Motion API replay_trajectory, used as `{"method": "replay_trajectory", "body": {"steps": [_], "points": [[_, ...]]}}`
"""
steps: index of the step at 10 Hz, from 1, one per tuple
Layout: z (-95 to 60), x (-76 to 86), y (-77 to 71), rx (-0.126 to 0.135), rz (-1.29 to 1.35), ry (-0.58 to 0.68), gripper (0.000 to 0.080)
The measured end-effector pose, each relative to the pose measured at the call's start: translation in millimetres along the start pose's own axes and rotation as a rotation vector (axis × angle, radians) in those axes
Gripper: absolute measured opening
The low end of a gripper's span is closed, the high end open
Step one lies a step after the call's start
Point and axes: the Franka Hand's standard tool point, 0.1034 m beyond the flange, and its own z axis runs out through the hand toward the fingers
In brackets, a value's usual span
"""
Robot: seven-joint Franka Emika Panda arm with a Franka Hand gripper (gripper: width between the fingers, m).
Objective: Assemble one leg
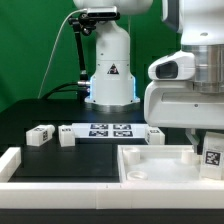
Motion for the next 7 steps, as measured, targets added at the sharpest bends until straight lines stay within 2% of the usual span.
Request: {"method": "replay_trajectory", "body": {"steps": [4, 7], "points": [[0.3, 0.3, 0.3, 0.007, 0.081, 0.000, 0.0291], [0.9, 1.3, 1.5, 0.024, 0.430, 0.026, 0.0291]]}}
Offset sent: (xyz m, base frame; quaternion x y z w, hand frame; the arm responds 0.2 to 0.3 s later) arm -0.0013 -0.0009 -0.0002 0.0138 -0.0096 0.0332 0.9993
